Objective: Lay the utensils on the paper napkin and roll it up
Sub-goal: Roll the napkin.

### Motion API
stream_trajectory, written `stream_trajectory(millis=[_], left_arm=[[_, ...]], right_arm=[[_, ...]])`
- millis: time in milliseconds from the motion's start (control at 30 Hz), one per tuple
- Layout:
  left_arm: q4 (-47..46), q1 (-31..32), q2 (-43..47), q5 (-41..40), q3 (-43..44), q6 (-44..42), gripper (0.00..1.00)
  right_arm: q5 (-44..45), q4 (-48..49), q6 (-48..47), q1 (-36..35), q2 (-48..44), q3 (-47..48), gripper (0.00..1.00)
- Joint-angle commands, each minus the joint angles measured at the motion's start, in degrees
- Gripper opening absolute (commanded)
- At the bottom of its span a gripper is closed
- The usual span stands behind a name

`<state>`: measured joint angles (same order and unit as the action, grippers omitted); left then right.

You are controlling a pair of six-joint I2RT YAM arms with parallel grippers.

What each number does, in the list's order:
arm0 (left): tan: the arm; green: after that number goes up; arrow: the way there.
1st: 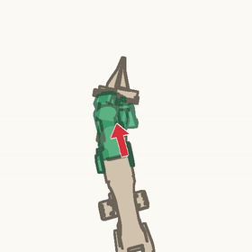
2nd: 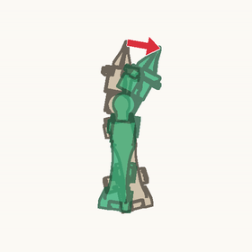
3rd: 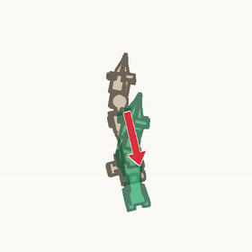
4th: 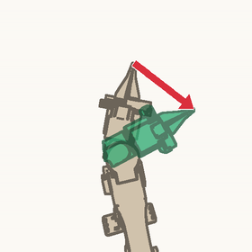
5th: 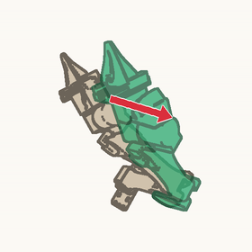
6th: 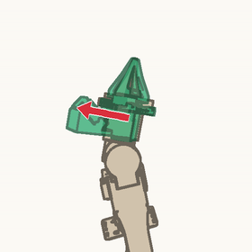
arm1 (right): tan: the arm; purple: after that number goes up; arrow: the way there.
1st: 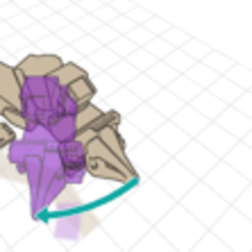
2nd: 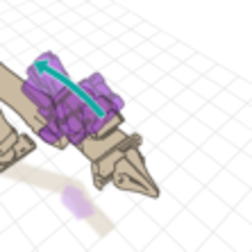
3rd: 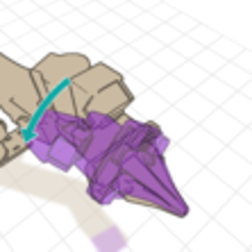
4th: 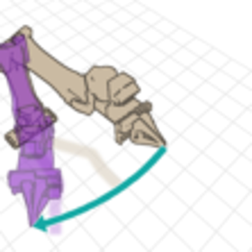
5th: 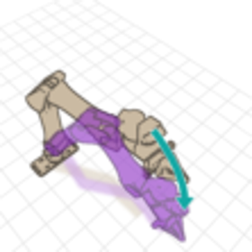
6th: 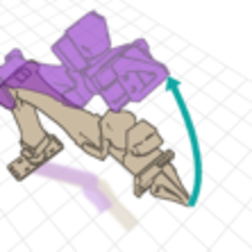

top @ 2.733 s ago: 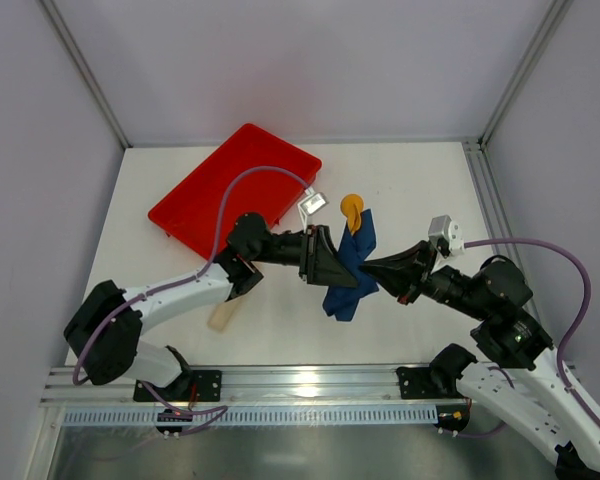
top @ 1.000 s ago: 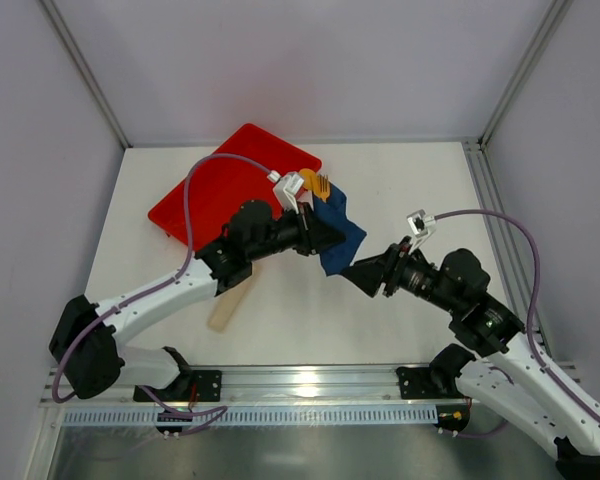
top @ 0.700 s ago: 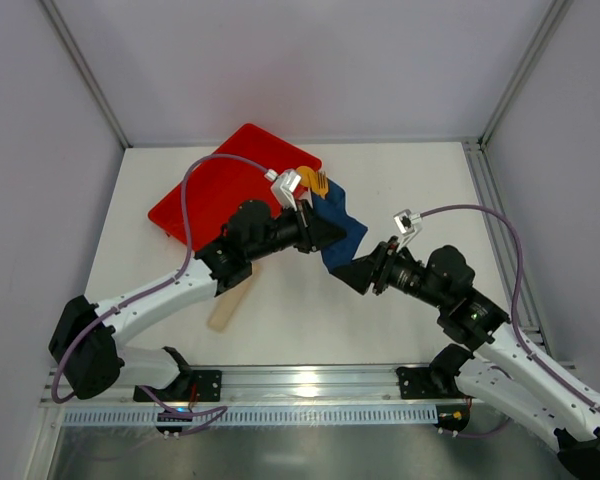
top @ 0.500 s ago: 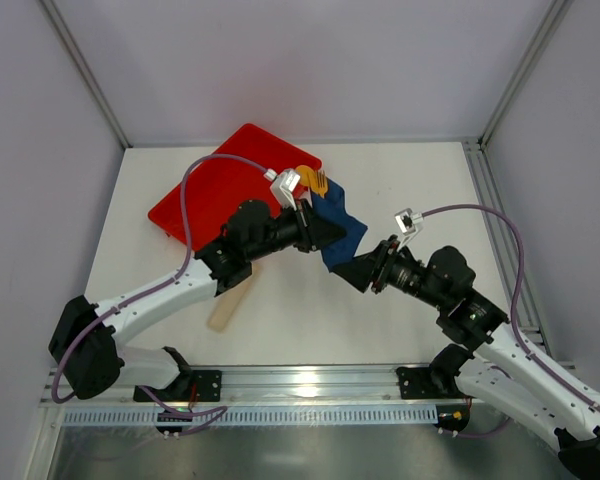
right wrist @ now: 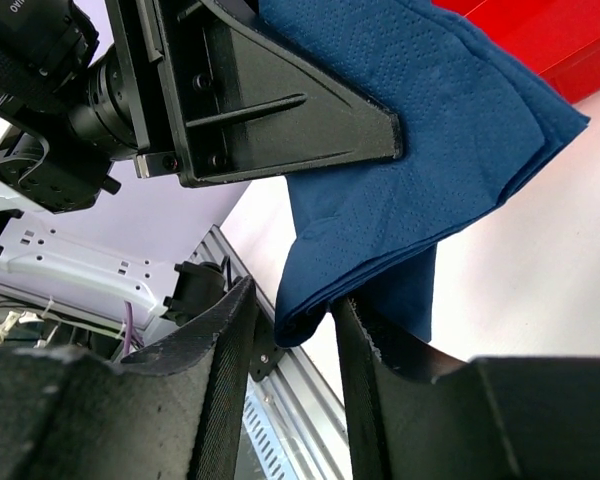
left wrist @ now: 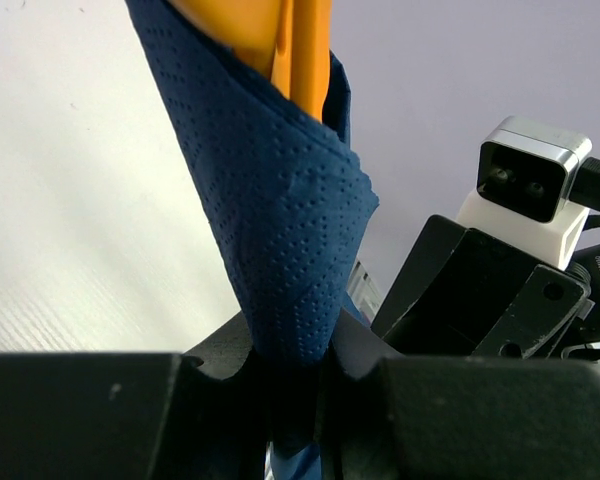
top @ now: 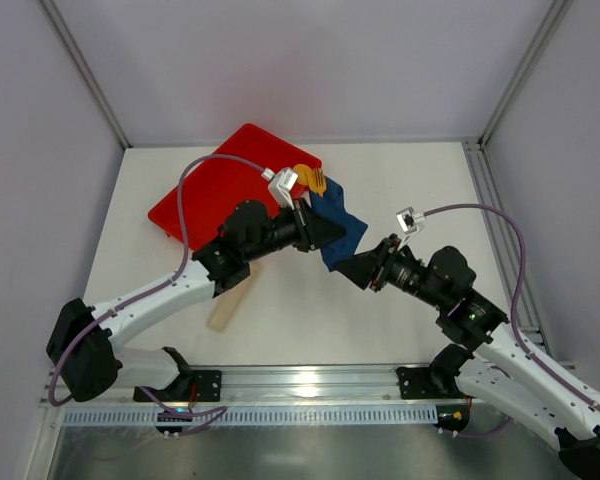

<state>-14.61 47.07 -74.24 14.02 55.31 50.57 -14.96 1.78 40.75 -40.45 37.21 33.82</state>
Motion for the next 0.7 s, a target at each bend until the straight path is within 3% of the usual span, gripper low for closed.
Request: stream_trajectory(millis=[0,300,567,667], left_arm=[[-3.8,-0.2,2.1,-0.3,0.0,0.1,0.0],[-3.9,-0.2,3.0,-0.8,-0.9,0.2,0.0],[-3.7,-0.2,4.3,-1.9,-1.7,-0.1,0.0],[-3.8,-0.1,4.5,-1.8,-1.8,0.0,0.0]], right_arm=[[-0.3,3.2,0.2,-0.6,0.7,-0.4,0.4],[-0.1,3.7,0.3,-1.2,1.7,-0.5,0.39],[-1.0,4.7,1.5,-1.7,2.8,-1.4,0.24],[-1.4,4.9,1.6,-1.7,3.0,-1.7,0.04]])
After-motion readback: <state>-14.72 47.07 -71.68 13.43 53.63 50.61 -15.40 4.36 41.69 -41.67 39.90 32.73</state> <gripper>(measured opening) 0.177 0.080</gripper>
